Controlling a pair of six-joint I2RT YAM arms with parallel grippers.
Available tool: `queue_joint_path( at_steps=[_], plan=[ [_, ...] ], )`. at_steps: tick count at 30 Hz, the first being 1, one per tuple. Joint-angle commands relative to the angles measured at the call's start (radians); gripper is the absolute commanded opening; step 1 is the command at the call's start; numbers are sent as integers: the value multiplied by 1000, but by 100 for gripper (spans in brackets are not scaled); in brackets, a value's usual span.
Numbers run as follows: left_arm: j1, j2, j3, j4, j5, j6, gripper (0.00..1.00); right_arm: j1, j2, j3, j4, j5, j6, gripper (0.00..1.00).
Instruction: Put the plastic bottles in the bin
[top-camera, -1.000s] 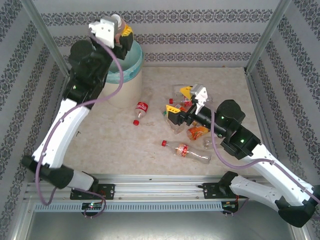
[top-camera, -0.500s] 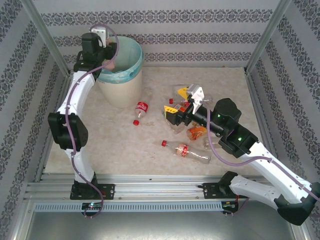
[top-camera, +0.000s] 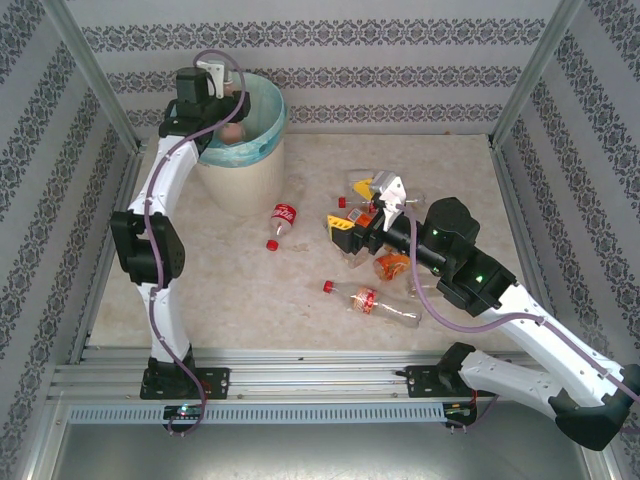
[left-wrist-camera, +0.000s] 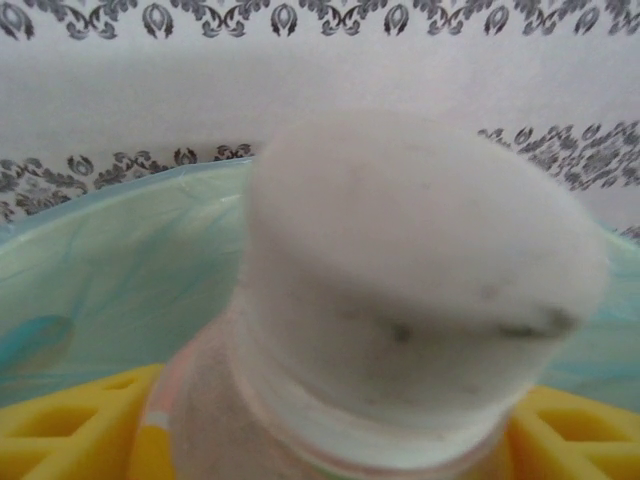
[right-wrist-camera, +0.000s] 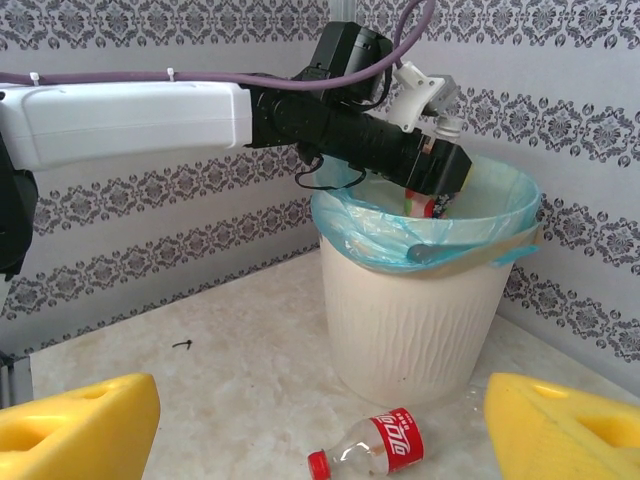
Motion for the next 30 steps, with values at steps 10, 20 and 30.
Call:
queue_joint_path(
  at_steps=[10, 20, 30],
  plan=[
    [3, -96, 67, -46, 40, -21, 82, 8, 14, -2, 7, -6, -16, 84],
    [4, -90, 24, -80, 45, -24, 81, 7, 9, 1, -7, -3, -16, 84],
    [-18, -223, 20, -62, 111, -62, 78, -13, 112, 147, -297, 116, 36, 82]
  ],
)
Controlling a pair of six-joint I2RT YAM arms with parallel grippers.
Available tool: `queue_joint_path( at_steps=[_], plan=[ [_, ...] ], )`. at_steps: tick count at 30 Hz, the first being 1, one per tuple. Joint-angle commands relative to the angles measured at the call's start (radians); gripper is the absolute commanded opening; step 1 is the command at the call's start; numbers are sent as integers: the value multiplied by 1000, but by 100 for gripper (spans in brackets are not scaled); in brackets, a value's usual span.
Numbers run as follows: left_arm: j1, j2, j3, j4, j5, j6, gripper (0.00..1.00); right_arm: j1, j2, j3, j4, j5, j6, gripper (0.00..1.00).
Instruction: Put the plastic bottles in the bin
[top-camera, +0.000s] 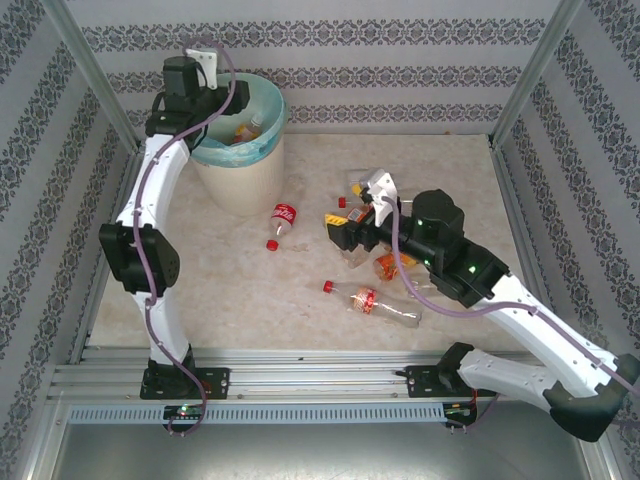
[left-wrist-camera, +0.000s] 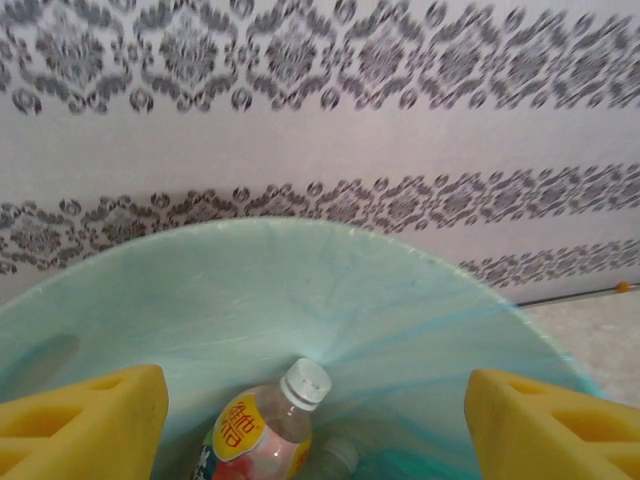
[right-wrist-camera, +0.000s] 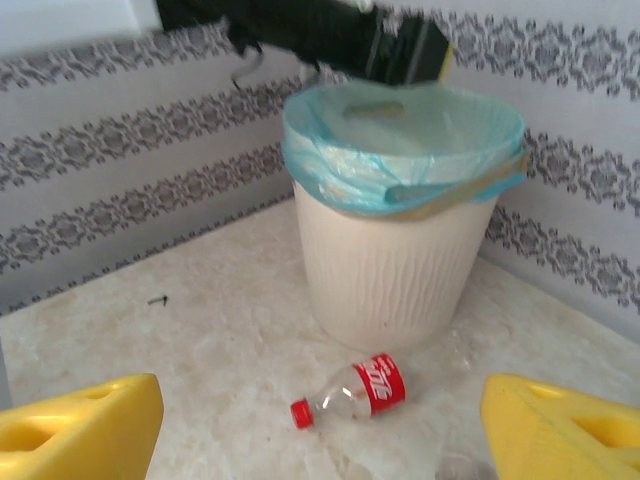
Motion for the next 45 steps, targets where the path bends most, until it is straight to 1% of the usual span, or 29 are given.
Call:
queue_joint_path(
  at_steps=[1, 5, 9, 12, 13, 15, 20, 24, 29, 34, 37, 40, 42, 45],
  plan=[
    [-27, -140, -7, -5, 41, -4, 78, -23, 49, 89, -197, 49, 44, 82],
    [-90, -269, -104, 19, 7, 61, 78, -81, 92, 132, -365, 30, 124, 81],
    [-183, -407, -244, 47, -7, 131, 78, -112, 96, 96, -467, 10, 159, 81],
    [-270, -516, -380, 72, 4, 215, 78, -120, 107, 55, -522, 46, 185, 83],
    [-298, -553, -437, 80, 19, 237, 79, -125, 121, 40, -533, 52, 189, 83],
    [-338, -618, -540, 92, 82, 269, 79, -127, 154, 15, -523, 68, 205, 83],
    [-397, -786, -821, 171, 247, 273, 81, -130, 272, -4, -429, 74, 235, 83],
    [-419, -857, -941, 176, 286, 269, 81, -132, 373, 56, -436, 76, 229, 84],
    [-422, -919, -1059, 199, 268, 268, 81, -134, 446, 79, -426, 97, 232, 85],
    [-422, -962, -1115, 180, 259, 270, 81, -135, 485, 77, -420, 70, 234, 85],
    [-422, -1013, -1176, 216, 261, 246, 81, -134, 491, 50, -397, 69, 237, 85],
    [-422, -1072, -1250, 266, 257, 241, 83, -132, 504, 58, -407, 71, 234, 84],
    [-424, -1102, -1289, 298, 226, 231, 84, -127, 510, 69, -426, 83, 234, 84],
    [-423, -1133, -1318, 298, 191, 255, 86, -124, 514, 64, -428, 86, 243, 84]
  ],
)
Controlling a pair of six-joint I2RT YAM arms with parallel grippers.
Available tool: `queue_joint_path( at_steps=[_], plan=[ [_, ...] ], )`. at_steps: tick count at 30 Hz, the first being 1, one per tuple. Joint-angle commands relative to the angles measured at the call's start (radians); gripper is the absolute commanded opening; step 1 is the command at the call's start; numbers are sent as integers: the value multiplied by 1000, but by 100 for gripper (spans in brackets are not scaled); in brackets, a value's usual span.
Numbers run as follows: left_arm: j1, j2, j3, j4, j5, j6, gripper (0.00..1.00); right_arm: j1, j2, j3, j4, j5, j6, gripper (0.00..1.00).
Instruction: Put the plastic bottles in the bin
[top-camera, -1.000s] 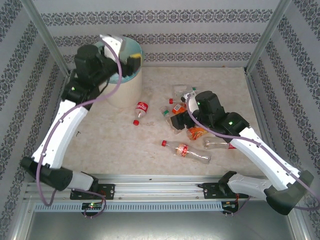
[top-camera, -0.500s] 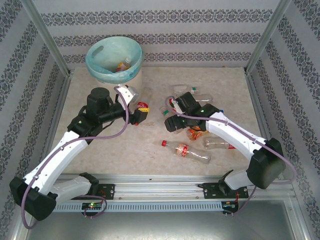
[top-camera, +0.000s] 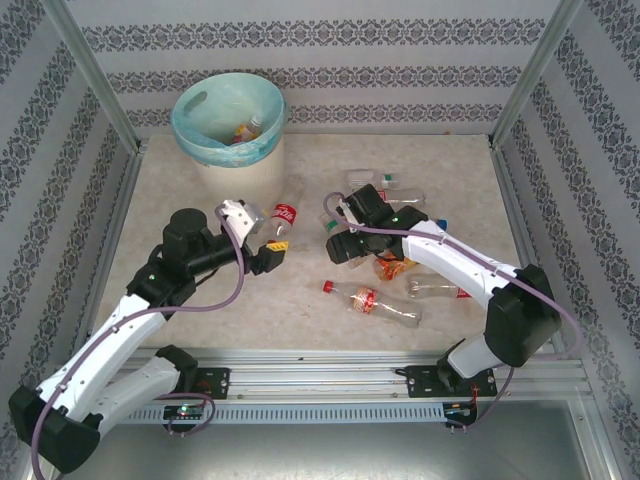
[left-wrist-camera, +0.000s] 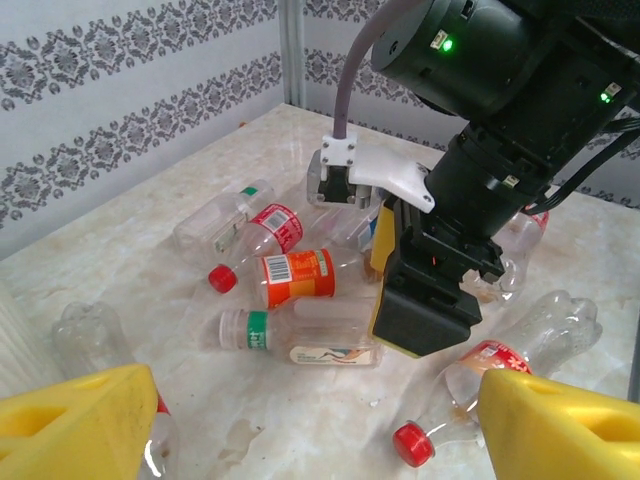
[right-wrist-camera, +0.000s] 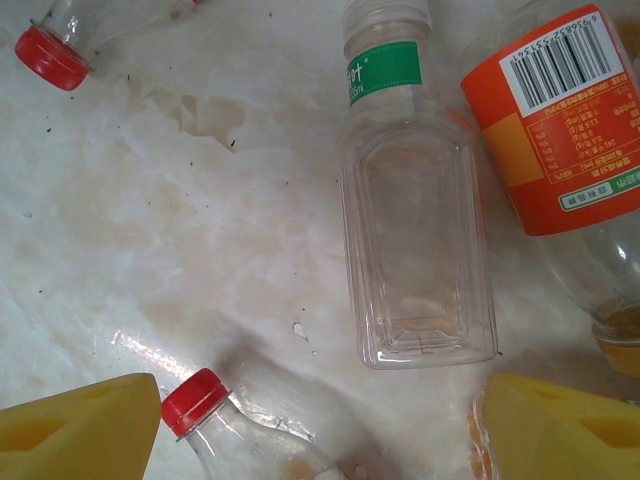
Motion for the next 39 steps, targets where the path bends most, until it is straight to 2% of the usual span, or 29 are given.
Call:
queue_joint_path(
  at_steps=[1, 14, 25, 39],
  plan=[
    [-13, -36, -25, 78, -40, 26, 86, 2, 10, 10, -5, 17, 19, 84],
    [-11, -40, -83, 80, -100, 117, 91, 4, 124, 43, 5, 75, 2, 88],
    [-11, -14, -88, 78, -93, 131, 94, -8, 267, 107, 2, 118, -14, 92],
    [-11, 18, -84, 85, -80, 127, 95, -9, 328, 92, 31, 143, -17, 91]
  ],
)
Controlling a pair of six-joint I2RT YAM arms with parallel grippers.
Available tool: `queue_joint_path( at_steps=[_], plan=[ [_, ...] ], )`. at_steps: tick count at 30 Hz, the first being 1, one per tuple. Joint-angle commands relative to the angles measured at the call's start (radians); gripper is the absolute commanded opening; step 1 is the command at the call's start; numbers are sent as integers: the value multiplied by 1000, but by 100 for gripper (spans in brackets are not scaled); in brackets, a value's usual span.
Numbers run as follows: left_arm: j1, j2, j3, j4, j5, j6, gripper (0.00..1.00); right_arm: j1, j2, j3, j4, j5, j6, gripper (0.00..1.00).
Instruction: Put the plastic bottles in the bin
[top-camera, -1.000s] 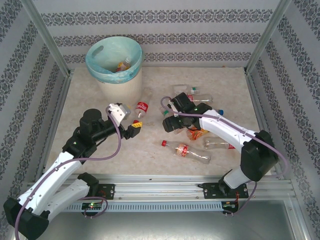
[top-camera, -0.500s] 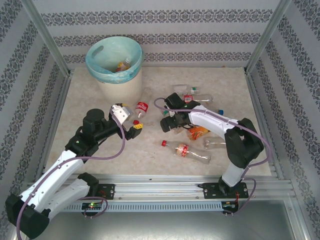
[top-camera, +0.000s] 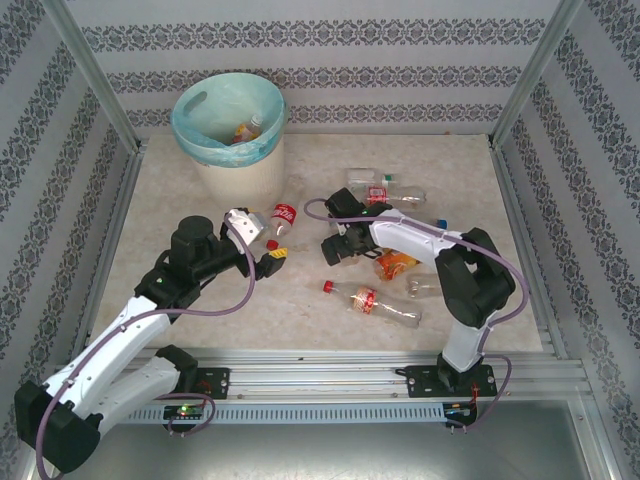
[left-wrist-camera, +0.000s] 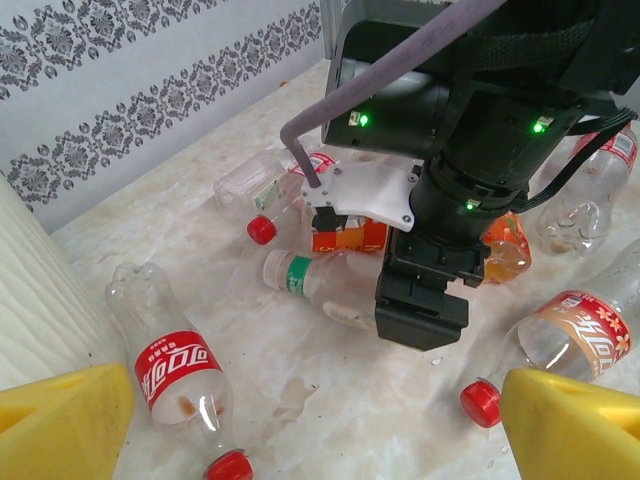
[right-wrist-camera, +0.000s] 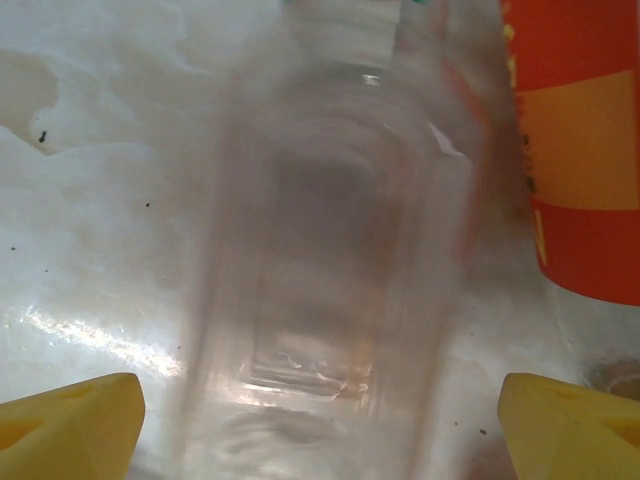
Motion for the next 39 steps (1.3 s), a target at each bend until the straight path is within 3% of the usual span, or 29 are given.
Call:
queue_joint_path(
  at_steps=[1, 7, 14, 19, 22, 30, 35, 39],
  plan=[
    [-11, -1, -4, 43, 15, 22, 95, -10, 26, 8, 9, 11, -11, 91],
    [-11, 2, -4, 42, 10, 24, 95, -13, 53, 23, 30, -4, -10, 87],
    [-11, 5, -2, 47, 3, 20, 95, -14, 68, 37, 29, -17, -13, 72],
    [-10, 9, 2, 64, -26, 0, 95, -11, 29, 21, 19, -29, -18, 62],
    [-9, 14, 20, 74, -54, -24, 96, -8, -19, 9, 14, -43, -21, 62],
    [-8, 77, 233, -56, -155, -180, 95, -2, -245, -44, 46, -130, -39, 58],
    [-9, 173, 420, -154, -107, -356, 93, -7, -472, -149, 176, -274, -73, 57],
    [-9, 257, 546, -176, 19, -489, 91, -22, -650, -224, 304, -445, -102, 57]
  ],
)
